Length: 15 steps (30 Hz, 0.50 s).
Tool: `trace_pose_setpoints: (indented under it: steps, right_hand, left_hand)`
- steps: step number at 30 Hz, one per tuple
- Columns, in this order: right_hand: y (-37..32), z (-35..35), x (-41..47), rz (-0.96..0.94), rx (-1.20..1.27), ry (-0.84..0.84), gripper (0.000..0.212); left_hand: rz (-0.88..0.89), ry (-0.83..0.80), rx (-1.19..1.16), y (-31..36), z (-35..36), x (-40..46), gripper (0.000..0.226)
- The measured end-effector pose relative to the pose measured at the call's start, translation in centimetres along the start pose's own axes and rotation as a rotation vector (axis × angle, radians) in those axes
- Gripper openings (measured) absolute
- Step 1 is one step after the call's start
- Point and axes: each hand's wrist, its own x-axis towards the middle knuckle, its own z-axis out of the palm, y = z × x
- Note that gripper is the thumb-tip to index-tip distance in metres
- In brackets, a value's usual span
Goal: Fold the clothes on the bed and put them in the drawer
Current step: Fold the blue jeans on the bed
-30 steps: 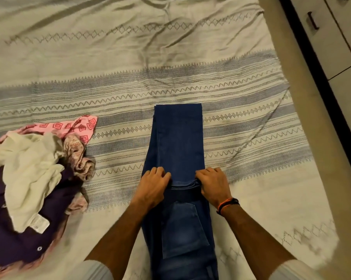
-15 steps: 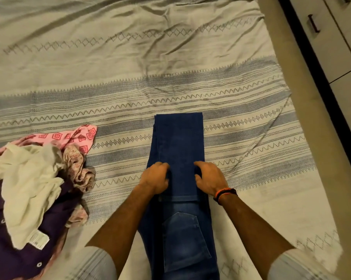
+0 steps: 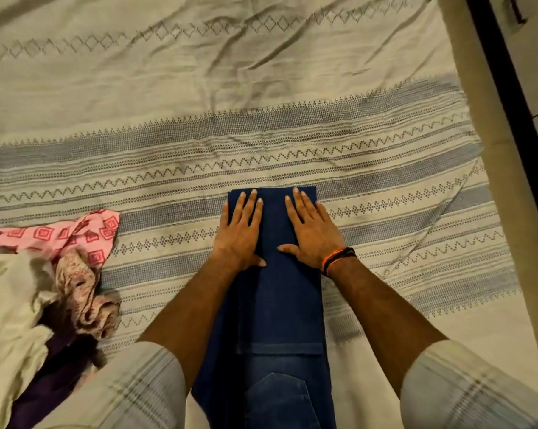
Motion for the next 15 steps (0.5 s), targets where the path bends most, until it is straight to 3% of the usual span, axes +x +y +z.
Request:
trace_pose_setpoints:
  steps: [10,12,15]
  right_hand:
    - [1.3,2.4,3.0,-0.011,0.007,-0.107,0.113]
    - [1.4,1.4,2.4,-0.037,0.115,-0.052,0.111]
    - [1.7,0.5,2.3,0.011,0.354,0.198,0.09]
  left_hand:
    - [0.058,-0.101,-0.073,-1.3,1.5,2.7,0.143]
    - [0.068,-0.004,-0.165,-1.5,0.8,1.9,0.132]
    - [-0.035,0.318,-0.367,-2.0,-0.2,1.7,0.101]
